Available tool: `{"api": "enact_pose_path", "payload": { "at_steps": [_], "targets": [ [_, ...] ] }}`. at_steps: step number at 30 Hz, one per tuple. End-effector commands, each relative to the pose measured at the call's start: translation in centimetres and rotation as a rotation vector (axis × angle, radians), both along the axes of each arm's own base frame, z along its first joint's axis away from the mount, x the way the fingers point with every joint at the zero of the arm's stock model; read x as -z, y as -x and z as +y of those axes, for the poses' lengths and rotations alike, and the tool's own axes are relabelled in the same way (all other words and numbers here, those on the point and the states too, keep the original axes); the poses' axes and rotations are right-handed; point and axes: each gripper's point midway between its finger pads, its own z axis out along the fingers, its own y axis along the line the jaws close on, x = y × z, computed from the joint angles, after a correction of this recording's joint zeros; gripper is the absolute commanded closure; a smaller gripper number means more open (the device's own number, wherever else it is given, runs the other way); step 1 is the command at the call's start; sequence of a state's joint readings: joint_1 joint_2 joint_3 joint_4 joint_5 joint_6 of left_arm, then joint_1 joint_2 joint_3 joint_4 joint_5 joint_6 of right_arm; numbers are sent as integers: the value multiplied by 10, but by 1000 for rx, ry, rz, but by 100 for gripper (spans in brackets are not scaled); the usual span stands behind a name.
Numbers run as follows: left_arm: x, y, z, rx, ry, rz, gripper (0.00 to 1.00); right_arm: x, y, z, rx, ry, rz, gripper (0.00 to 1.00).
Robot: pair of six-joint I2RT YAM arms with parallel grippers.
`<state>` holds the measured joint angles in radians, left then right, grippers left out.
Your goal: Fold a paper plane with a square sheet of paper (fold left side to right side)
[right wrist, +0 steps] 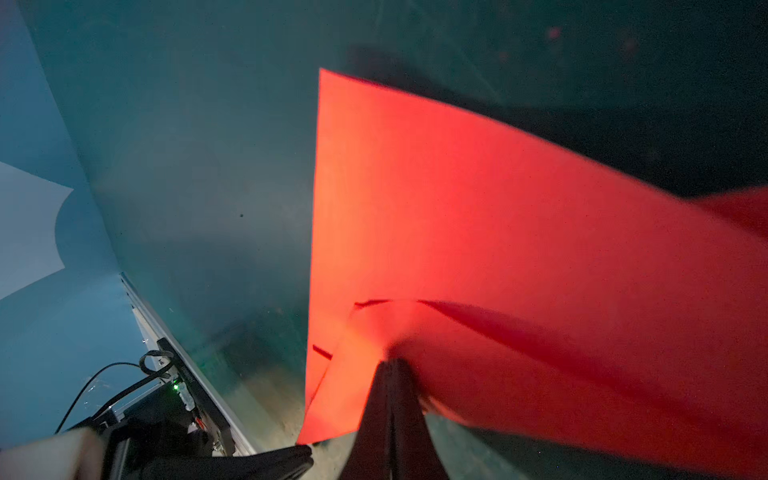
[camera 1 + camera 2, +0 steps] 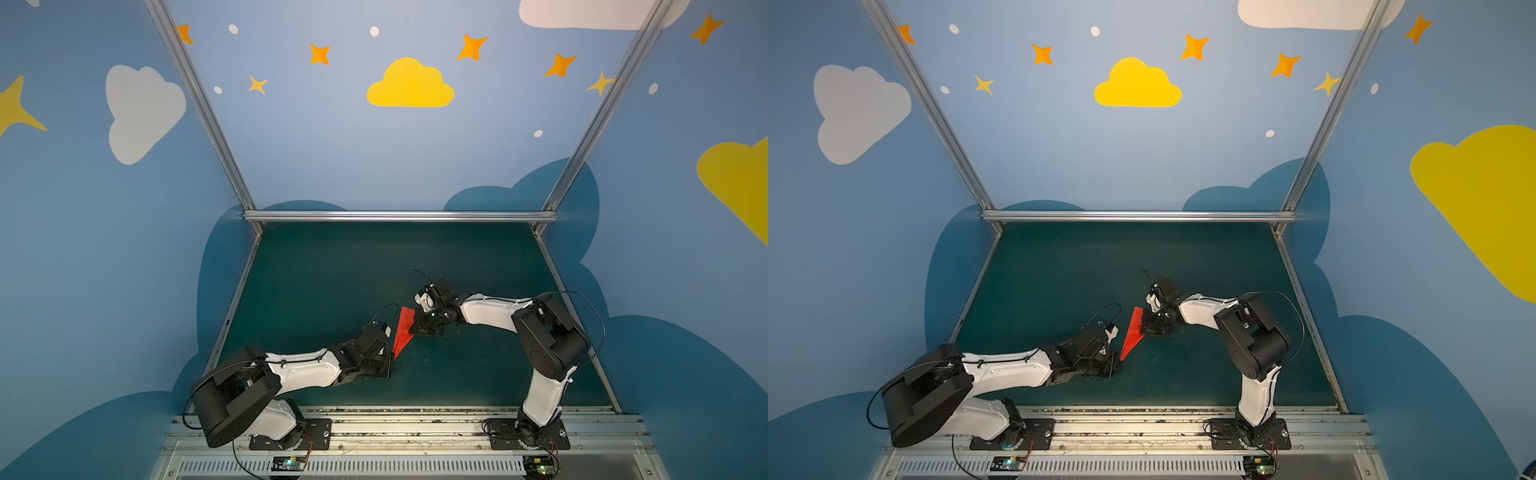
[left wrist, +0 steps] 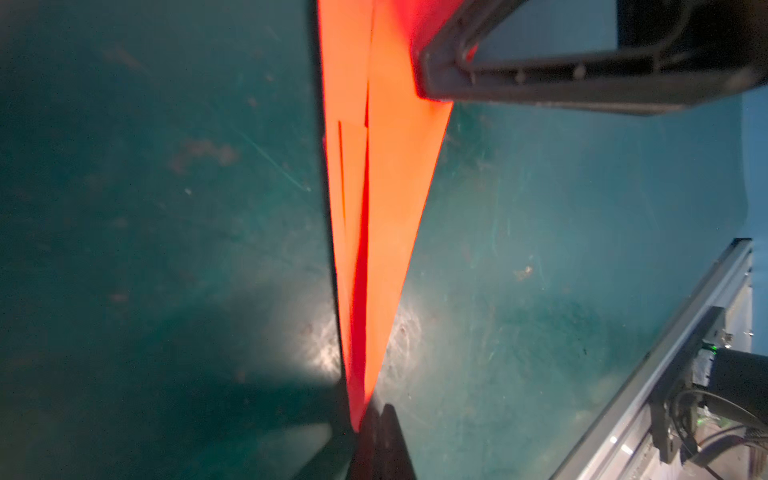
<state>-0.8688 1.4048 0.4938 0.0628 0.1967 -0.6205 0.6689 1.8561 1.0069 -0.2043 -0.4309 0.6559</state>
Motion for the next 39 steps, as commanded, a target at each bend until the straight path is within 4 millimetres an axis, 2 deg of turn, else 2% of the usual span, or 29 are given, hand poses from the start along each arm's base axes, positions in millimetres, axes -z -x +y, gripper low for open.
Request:
{"api": "enact_pose_path", "payload": {
  "at_steps": [1, 6, 13, 15, 27, 31, 39],
  "targets": [
    [-4, -14, 6, -17, -45, -18, 97, 47, 19, -32, 24, 169, 73, 100],
    [-5, -32, -4, -6, -45, -22, 97, 49, 21, -34, 24, 174, 76, 100],
    [-22, -46, -15, -5, -20, -62, 97, 50, 22, -35, 23, 179, 78, 100],
    [-22, -48, -16, -2, -23, -61, 97, 51, 22, -35, 24, 179, 81, 100],
    [4, -50, -19, 19, -61, -18, 97, 54, 23, -36, 23, 183, 87, 100],
    [11, -41, -20, 33, -45, 18, 97, 56, 25, -37, 23, 187, 91, 100],
    [19, -27, -8, 13, -42, 47, 97, 58, 25, -37, 24, 190, 95, 100]
  ]
}}
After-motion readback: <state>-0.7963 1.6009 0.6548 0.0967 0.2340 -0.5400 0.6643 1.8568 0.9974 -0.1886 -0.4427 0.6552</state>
